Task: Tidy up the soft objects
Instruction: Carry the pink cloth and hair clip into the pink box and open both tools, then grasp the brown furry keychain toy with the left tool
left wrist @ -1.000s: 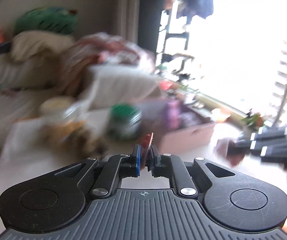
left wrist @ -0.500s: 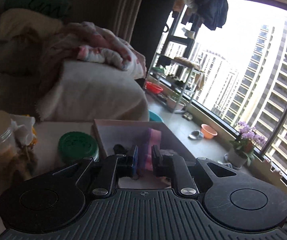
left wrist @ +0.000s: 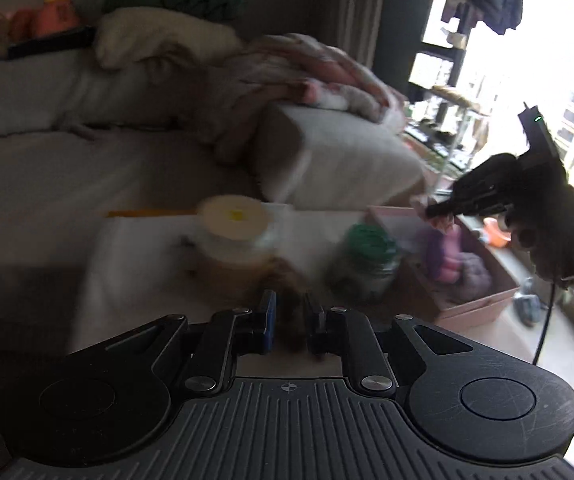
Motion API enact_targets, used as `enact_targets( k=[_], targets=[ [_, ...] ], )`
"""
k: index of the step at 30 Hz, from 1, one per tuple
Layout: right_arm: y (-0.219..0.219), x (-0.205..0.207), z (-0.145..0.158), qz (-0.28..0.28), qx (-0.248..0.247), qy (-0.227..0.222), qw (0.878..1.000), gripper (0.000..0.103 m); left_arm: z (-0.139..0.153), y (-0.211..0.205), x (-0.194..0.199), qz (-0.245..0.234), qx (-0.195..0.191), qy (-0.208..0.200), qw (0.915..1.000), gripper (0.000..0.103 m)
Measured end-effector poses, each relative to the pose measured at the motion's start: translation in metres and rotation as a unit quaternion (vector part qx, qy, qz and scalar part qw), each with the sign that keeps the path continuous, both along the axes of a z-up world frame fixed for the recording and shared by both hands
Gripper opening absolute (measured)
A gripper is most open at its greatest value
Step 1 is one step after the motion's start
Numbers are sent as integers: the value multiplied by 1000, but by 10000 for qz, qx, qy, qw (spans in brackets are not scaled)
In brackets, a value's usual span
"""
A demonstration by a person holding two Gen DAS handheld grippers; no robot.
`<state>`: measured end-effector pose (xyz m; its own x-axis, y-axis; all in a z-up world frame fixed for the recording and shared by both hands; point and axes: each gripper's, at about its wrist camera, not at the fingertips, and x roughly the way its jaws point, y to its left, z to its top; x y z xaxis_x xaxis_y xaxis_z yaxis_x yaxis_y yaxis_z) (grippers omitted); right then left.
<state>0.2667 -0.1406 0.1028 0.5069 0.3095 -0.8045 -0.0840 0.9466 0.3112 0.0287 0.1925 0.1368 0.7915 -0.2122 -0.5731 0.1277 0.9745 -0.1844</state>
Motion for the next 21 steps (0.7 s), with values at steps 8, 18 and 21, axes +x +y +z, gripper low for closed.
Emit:
enact_targets(
  k=[8,18,21],
  targets=[
    [26,35,-63,17,-292,816,9962,13,-23,35,25,347,-141,417,9984,16],
    [7,-16,2,610,-592,-376,9957,52,-36,5,59,-569,-369,249,9974,16],
    [12,-32,27,841,-718,-892,9899,57,-27,0,59,-598,-297,-28,9978,16]
  ],
)
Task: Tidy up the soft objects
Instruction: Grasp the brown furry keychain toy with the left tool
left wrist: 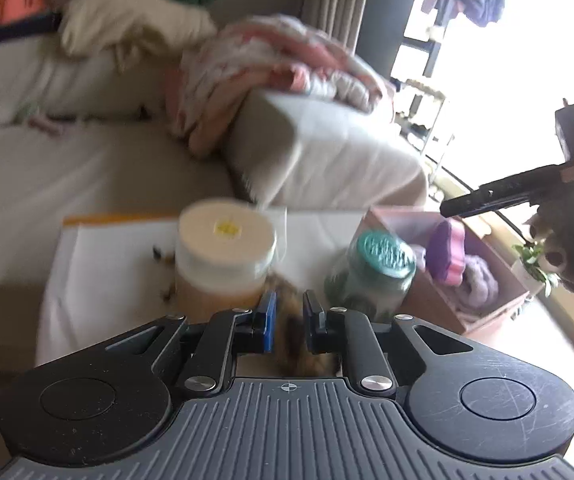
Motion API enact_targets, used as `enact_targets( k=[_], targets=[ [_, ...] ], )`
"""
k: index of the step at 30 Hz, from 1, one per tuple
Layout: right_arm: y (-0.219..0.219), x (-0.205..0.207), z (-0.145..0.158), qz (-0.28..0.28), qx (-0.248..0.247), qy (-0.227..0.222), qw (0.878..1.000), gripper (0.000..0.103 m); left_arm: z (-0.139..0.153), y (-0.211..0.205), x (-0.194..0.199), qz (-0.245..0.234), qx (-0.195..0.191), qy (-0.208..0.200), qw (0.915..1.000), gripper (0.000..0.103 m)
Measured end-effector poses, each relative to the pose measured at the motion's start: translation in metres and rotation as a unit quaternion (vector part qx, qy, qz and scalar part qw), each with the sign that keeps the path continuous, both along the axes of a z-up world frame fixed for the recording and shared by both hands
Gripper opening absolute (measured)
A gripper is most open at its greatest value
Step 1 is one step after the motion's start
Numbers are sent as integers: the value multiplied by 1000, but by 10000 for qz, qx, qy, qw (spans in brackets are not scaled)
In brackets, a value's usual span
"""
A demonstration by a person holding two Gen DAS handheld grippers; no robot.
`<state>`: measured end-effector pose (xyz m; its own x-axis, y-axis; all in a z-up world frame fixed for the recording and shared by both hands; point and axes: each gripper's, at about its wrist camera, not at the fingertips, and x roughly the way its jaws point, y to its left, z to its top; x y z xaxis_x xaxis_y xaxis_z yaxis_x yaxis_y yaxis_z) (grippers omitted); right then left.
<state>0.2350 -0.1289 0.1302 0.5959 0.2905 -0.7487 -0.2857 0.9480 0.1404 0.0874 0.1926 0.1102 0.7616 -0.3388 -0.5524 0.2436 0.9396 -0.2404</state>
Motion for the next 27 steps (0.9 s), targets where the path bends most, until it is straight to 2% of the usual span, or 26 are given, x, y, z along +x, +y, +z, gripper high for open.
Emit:
enact_targets(
  k=[3,6,9,12,14,16,18,20,22,24,27],
  targets=[
    [6,-9,15,124,329,-283,9990,60,-3,-5,2,125,-182,149,9996,16],
    [23,-14,21,476,661,-246,9964,60,-13,-13,7,425,-339,350,9979,16],
    [42,-27,18,811,587,-349,9944,60,-25,-25,17,789,-546,328,9948,16],
    [54,-49,10,1072,343,-538,9922,60,-38,-42,27,1028,-326,371,9935,17],
    [53,-64,6,1201,226,-658,9903,60,-47,-52,34,1143,-41,488,9922,17],
    [49,-76,1,1282,104,-760,9888,60,-57,-57,38,1308,202,621,9893,20],
    [43,-86,-3,1316,13,-846,9877,60,-65,-58,42,1401,274,735,9870,24],
    [37,-94,-5,1328,-12,-885,9872,60,-68,-55,46,1484,82,849,9852,26],
    [35,-101,-6,1371,-12,-954,9859,60,-70,-45,52,1498,-326,1098,9821,26],
    [36,-107,-5,1424,-23,-1049,9842,60,-74,-36,51,1248,-689,1198,9825,27],
    [40,-113,-2,1521,57,-1107,9821,60,-79,-24,35,949,-968,1168,9839,24]
  ],
)
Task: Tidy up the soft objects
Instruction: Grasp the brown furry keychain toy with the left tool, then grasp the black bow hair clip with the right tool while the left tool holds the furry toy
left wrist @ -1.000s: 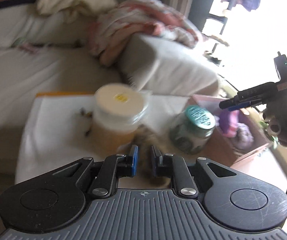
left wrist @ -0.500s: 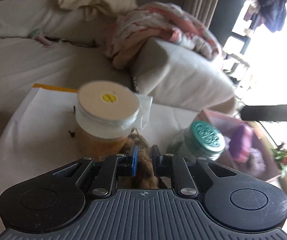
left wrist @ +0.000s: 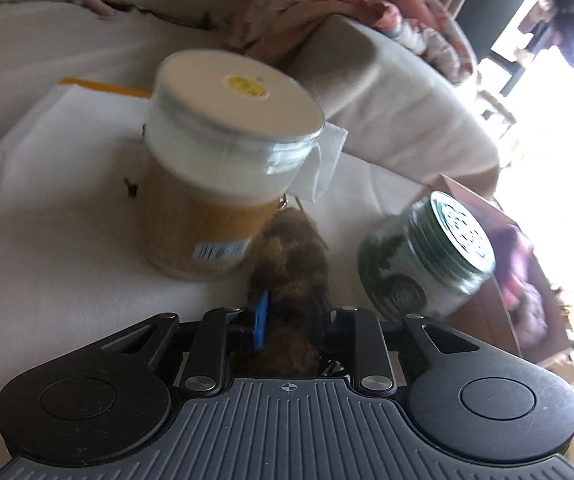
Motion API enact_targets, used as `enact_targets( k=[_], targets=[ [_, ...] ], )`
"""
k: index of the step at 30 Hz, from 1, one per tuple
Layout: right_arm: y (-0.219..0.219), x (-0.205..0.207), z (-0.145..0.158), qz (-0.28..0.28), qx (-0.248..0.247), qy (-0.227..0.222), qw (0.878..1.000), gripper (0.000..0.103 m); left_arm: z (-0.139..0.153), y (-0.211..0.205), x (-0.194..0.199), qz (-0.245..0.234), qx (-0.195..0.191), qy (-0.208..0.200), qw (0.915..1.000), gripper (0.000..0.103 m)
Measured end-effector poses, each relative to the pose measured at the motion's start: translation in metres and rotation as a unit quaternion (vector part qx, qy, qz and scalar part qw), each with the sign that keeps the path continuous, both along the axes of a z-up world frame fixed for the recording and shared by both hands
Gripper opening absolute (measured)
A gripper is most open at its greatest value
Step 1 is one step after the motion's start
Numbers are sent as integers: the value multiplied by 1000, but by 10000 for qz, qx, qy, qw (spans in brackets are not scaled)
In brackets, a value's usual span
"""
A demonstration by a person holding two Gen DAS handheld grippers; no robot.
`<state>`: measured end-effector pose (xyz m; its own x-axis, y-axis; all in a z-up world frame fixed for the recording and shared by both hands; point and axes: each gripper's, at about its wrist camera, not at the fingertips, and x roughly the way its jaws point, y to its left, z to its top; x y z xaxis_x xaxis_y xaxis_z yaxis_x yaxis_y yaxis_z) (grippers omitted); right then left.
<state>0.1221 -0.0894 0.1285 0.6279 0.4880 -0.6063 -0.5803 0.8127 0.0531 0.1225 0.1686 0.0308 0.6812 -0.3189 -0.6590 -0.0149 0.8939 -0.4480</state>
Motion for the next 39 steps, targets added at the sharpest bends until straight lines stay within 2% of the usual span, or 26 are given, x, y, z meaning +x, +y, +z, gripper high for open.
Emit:
enact_targets(
  k=[2,5,9,11,13,15,17,19,21,23,25,27,29,31,33,35,39],
  targets=[
    [3,-5,2,39,10,-30,10000,60,2,5,-20,-204,22,-72,9998,21],
    [9,-10,2,70,-72,-40,9999,60,12,14,-58,-275,621,-263,9973,15],
    [21,-16,-2,152,-150,25,9998,60,18,34,-103,-217,1319,-125,9909,15],
    [29,-19,-7,237,-128,124,9996,60,19,44,-115,-119,1526,22,9882,15],
    [40,-22,-16,369,-155,254,9989,60,18,53,-119,-160,1392,195,9899,15],
    [54,-29,-29,520,-303,287,9978,60,21,64,-126,-268,1065,172,9938,15],
    [66,-36,-41,662,-458,311,9963,60,33,70,-131,-279,947,-95,9951,15],
    [75,-38,-51,762,-517,447,9947,60,49,66,-134,-338,1065,-604,9919,15],
    [82,-37,-61,778,-546,584,9938,60,61,54,-129,-610,1127,-973,9870,16],
    [87,-36,-70,699,-596,648,9937,60,66,32,-110,-1009,1300,-1100,9802,18],
    [89,-35,-77,636,-624,703,9935,60,62,7,-90,-1428,1833,-1164,9656,19],
    [87,-36,-83,605,-632,795,9930,60,50,-16,-69,-1746,2456,-1004,9482,19],
    [81,-36,-88,563,-641,884,9924,60,35,-28,-52,-1946,2860,-801,9348,19],
    [74,-37,-94,514,-651,941,9921,60,23,-29,-48,-2020,3098,-696,9265,23],
    [69,-36,-101,468,-663,1012,9916,60,17,-27,-44,-2068,3239,-604,9212,32],
    [67,-35,-106,424,-667,1044,9914,60,15,-21,-42,-2081,3164,-583,9237,34],
    [69,-41,-105,552,-561,843,9933,60,15,-3,-36,-1965,2489,-375,9476,31]
  ],
)
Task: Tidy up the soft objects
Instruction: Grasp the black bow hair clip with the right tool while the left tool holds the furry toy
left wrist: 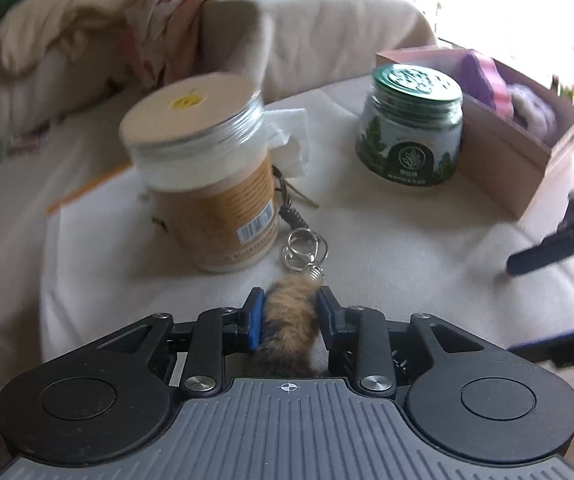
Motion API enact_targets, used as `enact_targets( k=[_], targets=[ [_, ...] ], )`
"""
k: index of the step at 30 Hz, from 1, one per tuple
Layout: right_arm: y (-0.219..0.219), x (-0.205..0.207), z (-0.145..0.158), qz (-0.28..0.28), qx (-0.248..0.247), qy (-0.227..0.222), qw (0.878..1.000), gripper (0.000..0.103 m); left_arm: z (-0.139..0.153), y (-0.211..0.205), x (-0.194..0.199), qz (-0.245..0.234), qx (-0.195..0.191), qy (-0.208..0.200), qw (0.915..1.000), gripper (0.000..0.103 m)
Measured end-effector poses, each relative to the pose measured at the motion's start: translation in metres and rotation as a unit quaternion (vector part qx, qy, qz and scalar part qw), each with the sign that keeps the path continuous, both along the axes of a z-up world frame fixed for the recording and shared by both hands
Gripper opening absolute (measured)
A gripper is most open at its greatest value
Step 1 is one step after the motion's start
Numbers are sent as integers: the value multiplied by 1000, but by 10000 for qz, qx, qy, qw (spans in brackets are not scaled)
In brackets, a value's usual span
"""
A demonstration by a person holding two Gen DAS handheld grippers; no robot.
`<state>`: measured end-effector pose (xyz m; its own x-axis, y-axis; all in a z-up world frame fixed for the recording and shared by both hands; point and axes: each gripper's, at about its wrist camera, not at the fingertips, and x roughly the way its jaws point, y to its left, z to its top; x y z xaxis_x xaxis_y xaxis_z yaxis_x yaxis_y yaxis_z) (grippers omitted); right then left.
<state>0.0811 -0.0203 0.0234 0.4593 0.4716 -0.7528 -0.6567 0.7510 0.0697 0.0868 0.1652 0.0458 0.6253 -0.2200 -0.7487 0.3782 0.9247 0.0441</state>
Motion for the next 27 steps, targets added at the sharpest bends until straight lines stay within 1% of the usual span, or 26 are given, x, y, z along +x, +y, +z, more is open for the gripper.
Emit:
enact_targets(
  k=[1,2,3,4,6,7,9,12,14,15,17,19,20,22,25,27],
  targets=[
    [2,-4,2,102,67,-70,9999,60,0,6,1,16,-199,35,9998,31],
    [5,-8,5,206,137,-134,9996,60,0,11,1,5,-348,45,9994,27],
    [9,-10,6,271,204,-182,9993,60,0,18,1,48,-479,43,9988,20],
    [13,-12,7,311,268,-232,9989,60,0,25,2,154,-697,79,9974,19],
    [26,-13,7,359,318,-313,9984,60,1,43,2,530,-1221,125,9910,17],
    [33,-13,6,381,269,-340,9983,60,2,50,0,680,-1373,118,9881,17],
    [48,-10,3,318,210,-402,9985,60,5,57,-6,833,-1446,15,9860,16],
    [62,3,-1,187,289,-209,9992,58,10,64,-20,887,-1534,-139,9841,16],
    [68,13,-4,132,291,46,9995,46,12,68,-24,908,-1569,-235,9832,16],
    [70,15,-5,168,239,165,9994,33,14,69,-28,929,-1573,-298,9827,16],
    [68,12,0,159,194,71,9997,32,22,68,-31,936,-1517,-490,9828,16],
    [61,10,14,192,215,-87,9995,31,39,66,-38,853,-1509,-752,9820,16],
    [56,9,25,181,256,-182,9993,31,51,64,-40,792,-1526,-905,9809,16],
    [43,13,52,151,368,-379,9985,31,86,58,-40,683,-1507,-1265,9781,16],
    [15,18,111,45,603,-771,9952,31,151,51,-37,549,-1604,-1895,9671,15],
    [-9,21,156,-104,782,-1076,9911,31,197,41,-34,434,-1574,-2339,9585,15]
  ],
)
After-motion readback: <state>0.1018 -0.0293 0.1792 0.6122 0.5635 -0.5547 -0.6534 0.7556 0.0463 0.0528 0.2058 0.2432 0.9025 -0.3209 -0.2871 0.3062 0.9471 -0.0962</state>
